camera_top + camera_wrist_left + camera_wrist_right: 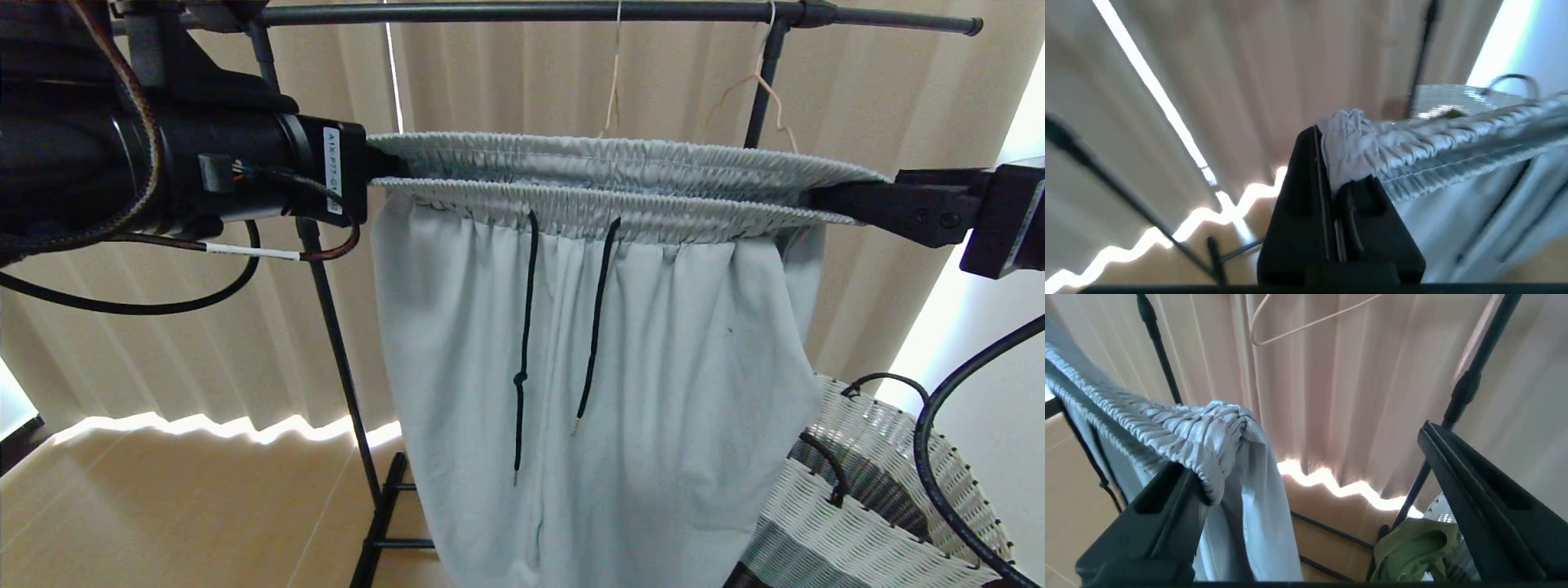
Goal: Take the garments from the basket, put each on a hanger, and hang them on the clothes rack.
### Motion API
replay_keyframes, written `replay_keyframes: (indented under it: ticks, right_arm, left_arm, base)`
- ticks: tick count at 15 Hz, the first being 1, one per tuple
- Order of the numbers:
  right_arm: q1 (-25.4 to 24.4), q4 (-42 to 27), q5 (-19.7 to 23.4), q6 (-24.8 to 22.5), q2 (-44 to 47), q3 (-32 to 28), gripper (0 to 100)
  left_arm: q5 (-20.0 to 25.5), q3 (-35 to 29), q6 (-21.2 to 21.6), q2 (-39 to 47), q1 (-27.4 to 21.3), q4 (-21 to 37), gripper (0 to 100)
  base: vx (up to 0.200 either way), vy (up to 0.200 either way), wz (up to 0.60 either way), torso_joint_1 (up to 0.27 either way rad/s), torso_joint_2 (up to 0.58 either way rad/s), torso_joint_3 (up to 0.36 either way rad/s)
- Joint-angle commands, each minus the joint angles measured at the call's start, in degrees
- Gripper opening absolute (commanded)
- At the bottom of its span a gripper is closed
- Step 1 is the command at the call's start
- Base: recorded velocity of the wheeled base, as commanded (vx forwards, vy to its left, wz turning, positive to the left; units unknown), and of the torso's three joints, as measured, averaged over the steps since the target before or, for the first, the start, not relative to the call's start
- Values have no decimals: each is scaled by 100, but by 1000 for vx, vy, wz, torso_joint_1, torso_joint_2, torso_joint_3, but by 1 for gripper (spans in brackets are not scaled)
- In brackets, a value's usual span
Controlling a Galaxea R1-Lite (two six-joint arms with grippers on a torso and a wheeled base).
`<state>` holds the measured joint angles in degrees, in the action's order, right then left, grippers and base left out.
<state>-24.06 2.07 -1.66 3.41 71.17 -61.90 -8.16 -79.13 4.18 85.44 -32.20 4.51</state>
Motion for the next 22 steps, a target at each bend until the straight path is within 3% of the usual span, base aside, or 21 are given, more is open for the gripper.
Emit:
replay_keyframes:
  ticks: [1, 6, 8, 22]
  right_arm:
    - [-2, 4, 43, 1, -59, 3, 100]
    - [-2, -5, 544, 1, -235, 64, 100]
    - [-2, -5, 939, -7, -332, 117, 100]
    - [33, -23, 1300, -113, -551, 258, 100]
  left_arm:
    - [-72, 3, 4, 25, 82, -3, 0]
    - [-142, -6, 4, 34, 266, -12, 0]
    - [-160, -6, 4, 25, 275, -3, 0]
    - [-406, 135, 30, -10, 416, -3, 0]
  base:
    - [0, 0, 0, 0, 0, 0]
    - [0, 0, 0, 0, 0, 0]
    - [0, 0, 0, 0, 0, 0]
    - [0, 0, 0, 0, 0, 0]
